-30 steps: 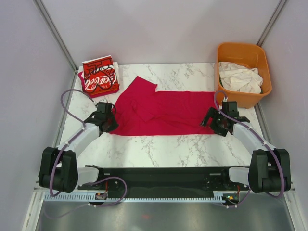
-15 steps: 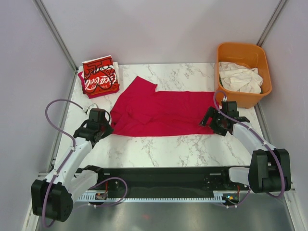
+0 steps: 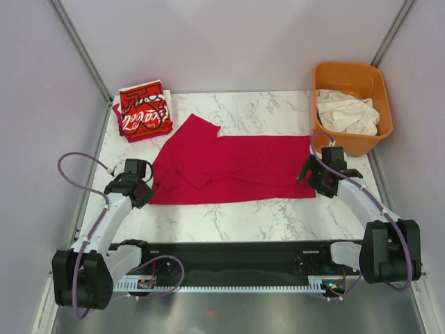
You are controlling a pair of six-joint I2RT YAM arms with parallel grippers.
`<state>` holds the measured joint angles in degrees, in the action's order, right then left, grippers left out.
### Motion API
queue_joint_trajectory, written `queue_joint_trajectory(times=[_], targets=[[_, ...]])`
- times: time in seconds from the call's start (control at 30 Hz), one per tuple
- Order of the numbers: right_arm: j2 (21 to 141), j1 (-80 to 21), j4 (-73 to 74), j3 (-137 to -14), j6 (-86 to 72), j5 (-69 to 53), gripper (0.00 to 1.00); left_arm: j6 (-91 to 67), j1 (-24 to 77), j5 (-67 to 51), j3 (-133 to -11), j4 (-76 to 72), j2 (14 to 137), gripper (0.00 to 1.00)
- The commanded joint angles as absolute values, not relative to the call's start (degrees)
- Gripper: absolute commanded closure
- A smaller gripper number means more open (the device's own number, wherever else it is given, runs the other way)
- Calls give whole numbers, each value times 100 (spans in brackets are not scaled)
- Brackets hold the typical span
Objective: Fold and stack the t-shirts
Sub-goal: Fold the tshirt
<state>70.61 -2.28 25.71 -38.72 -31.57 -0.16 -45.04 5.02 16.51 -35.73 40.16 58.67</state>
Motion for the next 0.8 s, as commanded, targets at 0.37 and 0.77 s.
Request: queue_joint_trajectory(times=[0.37, 0.77], targets=[[7040, -246, 2294, -4043, -3085, -527, 5, -4369, 97, 1486, -3902, 3868, 5801, 0], [7655, -290, 1670, -4008, -3278, -607, 34, -2831, 105, 756, -4729, 4166, 5011, 1]])
